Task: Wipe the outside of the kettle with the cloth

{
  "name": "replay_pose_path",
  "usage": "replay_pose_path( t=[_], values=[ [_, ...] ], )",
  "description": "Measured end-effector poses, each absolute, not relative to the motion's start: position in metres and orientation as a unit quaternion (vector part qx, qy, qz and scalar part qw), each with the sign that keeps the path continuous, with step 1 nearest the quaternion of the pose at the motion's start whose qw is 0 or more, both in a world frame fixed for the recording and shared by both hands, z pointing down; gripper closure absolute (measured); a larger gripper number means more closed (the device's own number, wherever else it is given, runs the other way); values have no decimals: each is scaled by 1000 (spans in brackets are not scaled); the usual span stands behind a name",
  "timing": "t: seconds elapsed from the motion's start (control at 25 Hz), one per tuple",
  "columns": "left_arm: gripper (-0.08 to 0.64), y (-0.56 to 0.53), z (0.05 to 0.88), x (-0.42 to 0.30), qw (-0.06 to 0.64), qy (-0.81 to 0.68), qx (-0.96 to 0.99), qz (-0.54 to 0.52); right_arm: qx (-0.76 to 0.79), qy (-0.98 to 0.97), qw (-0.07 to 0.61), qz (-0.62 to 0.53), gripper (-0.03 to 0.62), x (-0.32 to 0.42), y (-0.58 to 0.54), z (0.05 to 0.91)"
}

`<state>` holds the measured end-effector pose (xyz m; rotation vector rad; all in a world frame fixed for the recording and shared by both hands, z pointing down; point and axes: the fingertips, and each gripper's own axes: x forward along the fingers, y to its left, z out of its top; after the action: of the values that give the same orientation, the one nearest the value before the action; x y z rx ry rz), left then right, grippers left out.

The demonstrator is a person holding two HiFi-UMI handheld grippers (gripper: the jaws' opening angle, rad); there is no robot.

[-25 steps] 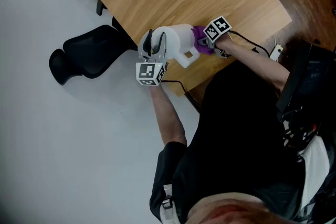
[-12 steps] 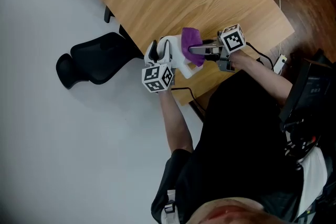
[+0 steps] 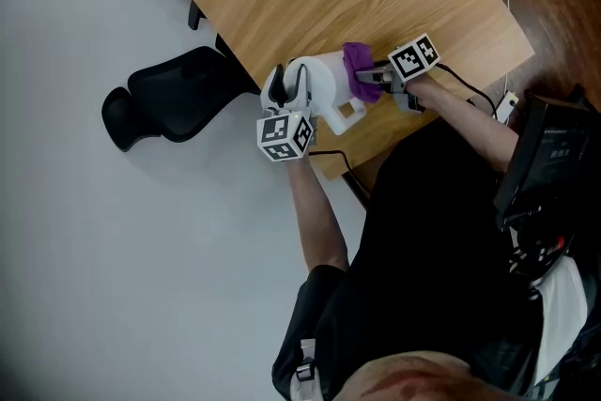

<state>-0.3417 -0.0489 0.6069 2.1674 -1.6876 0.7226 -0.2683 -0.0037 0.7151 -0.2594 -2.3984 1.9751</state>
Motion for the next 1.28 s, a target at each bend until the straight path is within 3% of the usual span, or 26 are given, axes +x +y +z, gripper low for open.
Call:
replay_pose_path(
  t=[0.24,0.6,0.68,1.08,1.28],
  values=[
    [451,-45,601,-340,137,-592,755,246,6,-740,168,652,543,-271,9,806],
    [442,-44,611,-339,120,-579,766,254,12,-730,204,652,548,-274,15,828],
    [467,-42,613,-339,124,-557,780,257,14,-732,202,650,549,-276,18,830],
    [471,-59,623,-341,152,-522,796,266,22,-733,149,664,543,-265,12,822],
    [468,-70,604,-349,166,-587,755,239,-32,-763,-77,641,543,-235,-57,691]
  ],
)
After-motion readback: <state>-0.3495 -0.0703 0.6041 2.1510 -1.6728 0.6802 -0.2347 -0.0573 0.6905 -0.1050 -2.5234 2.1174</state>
